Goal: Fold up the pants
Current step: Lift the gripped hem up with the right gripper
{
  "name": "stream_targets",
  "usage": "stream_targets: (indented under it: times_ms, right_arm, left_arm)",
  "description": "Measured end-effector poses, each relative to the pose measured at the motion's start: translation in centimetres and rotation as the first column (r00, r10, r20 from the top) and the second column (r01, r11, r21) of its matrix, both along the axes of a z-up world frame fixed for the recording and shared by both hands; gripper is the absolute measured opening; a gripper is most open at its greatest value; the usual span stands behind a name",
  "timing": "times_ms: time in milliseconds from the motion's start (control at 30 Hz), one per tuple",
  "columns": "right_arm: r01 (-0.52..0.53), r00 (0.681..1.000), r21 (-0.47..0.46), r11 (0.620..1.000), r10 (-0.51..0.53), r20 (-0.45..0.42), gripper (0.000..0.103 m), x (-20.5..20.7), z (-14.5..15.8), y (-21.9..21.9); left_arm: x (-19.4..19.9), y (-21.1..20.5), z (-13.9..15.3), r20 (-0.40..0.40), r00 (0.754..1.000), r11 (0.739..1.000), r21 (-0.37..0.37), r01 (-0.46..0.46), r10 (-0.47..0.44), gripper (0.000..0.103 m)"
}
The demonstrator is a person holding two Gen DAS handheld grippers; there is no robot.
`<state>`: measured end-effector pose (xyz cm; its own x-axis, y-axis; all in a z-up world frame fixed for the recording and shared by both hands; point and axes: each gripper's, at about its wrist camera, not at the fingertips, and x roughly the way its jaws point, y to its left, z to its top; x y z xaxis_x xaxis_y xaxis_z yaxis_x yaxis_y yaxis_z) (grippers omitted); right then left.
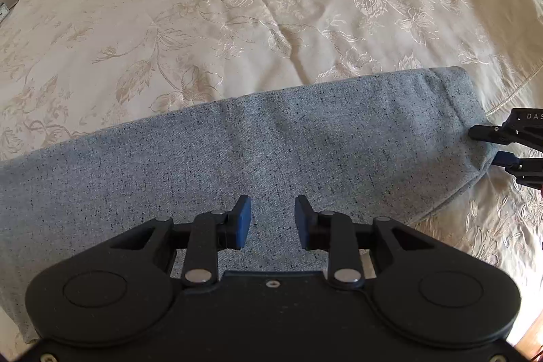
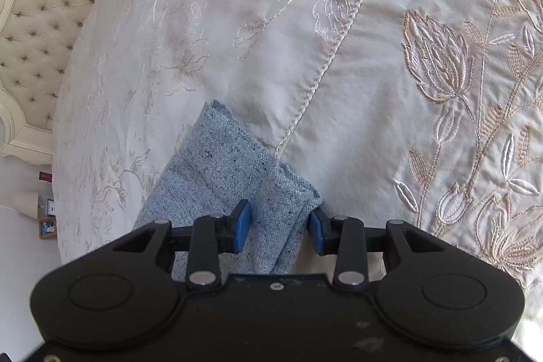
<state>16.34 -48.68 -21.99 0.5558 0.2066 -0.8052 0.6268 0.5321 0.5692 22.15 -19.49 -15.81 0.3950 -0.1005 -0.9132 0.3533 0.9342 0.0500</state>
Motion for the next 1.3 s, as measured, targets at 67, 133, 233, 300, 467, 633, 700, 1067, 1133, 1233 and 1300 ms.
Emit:
stream_targets:
  times_ms: [67,133,233,300,467,633,700,1067,1133,1233,1300]
  right_arm:
    - [0.003,0.999,0.013,1.0,-0.004,0.032,0.039,-0.5,-0.3,-0.3]
    - [0.016,0.996,0.018,1.0,-0.017,0.091,0.03,-1.5,-0.3,-0.2]
    - [0.0,0.995,-0.026,1.0,0.003,0.1,0.015,-2.0,0.6,0.3]
    - [-0.015,0.993,-0.06,0.998,0.023,0.12,0.014,-2.2,1.7,0.6]
    - [-0.068,0.982,-0.12,0.99,0.087,0.168,0.014,-1.5,4.8,1.3]
    - [-0.105,0.973,-0.152,0.983,0.133,0.186,0.014,-0.9,6.5,1.7]
    - [-0.11,0.972,-0.155,0.982,0.139,0.192,0.014,-0.9,7.0,1.6]
    - [-0.127,0.962,-0.188,0.974,0.167,0.216,0.014,-0.7,8.5,2.9]
    - [-0.128,0.96,-0.193,0.973,0.17,0.221,0.014,-0.8,8.9,3.2]
    - [-0.125,0.96,-0.203,0.971,0.17,0.222,0.014,-0.8,9.4,3.7]
    - [-0.124,0.96,-0.212,0.969,0.171,0.221,0.014,-0.9,9.7,3.9]
  left_arm:
    - [0.1,0.2,0.1,0.006,1.0,1.0,0.004,-0.003,0.003,0.037]
    - [0.4,0.4,0.3,0.014,1.0,1.0,0.008,-0.008,0.007,0.037]
    - [1.4,0.5,0.5,0.027,1.0,1.0,0.011,-0.012,0.012,0.038]
    - [2.6,0.7,0.5,0.032,0.999,0.999,0.01,-0.033,0.033,0.037]
    - [6.8,1.3,-0.3,0.036,0.996,0.996,0.022,-0.086,0.085,0.038]
    - [11.2,2.3,-2.8,-0.001,0.99,0.988,0.05,-0.144,0.144,0.038]
    - [12.5,2.5,-4.5,-0.056,0.988,0.988,0.059,-0.141,0.144,0.037]
    - [9.2,4.8,-0.6,-0.034,0.991,0.991,-0.014,-0.133,0.133,0.037]
    - [7.3,5.1,-0.7,-0.077,0.991,0.994,-0.03,-0.109,0.107,0.037]
    - [4.7,4.6,-1.9,-0.113,0.991,0.997,0.008,-0.074,0.074,0.037]
    - [3.5,4.4,-3.4,-0.14,0.988,0.997,0.032,-0.065,0.068,0.037]
